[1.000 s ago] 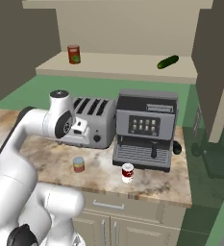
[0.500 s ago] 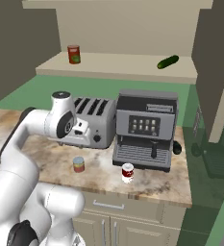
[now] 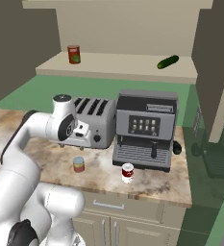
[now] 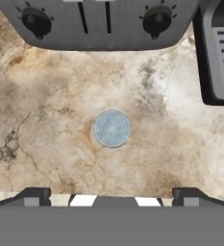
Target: Pick the cans from the counter and place them in their designated side in the cabinet.
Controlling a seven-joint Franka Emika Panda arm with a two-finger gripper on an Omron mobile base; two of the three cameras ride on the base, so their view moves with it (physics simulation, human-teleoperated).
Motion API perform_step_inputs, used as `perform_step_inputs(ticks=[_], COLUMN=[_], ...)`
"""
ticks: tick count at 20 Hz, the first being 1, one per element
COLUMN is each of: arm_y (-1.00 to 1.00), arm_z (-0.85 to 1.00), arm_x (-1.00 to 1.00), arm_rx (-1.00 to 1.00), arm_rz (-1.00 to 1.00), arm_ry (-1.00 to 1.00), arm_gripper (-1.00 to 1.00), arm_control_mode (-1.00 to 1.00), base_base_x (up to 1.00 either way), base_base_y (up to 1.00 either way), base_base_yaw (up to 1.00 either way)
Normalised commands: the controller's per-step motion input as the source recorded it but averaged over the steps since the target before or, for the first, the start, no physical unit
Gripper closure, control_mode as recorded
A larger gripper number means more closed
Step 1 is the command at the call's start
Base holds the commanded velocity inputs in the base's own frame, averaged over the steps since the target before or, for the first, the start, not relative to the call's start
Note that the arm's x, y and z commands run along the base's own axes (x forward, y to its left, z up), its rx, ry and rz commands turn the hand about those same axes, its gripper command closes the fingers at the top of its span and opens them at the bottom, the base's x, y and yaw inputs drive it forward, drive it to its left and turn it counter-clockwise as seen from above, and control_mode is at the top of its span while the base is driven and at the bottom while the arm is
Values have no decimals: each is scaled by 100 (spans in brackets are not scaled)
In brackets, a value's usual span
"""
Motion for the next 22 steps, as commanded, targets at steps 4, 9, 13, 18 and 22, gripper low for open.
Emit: perform_step_inputs(ticks=[4, 9, 13, 18, 22], arm_y=[0, 0, 0, 0, 0], arm_z=[-10, -9, -10, -12, -12], arm_x=[8, 6, 6, 4, 5], arm_rx=[0, 0, 0, 0, 0], arm_rz=[0, 0, 0, 0, 0], arm_ry=[0, 0, 0, 0, 0], arm_gripper=[-100, -100, -100, -100, -100], arm_control_mode=[-100, -100, -100, -100, -100], base_base_x=[0, 0, 0, 0, 0], base_base_y=[0, 0, 0, 0, 0], base_base_yaw=[0, 0, 0, 0, 0])
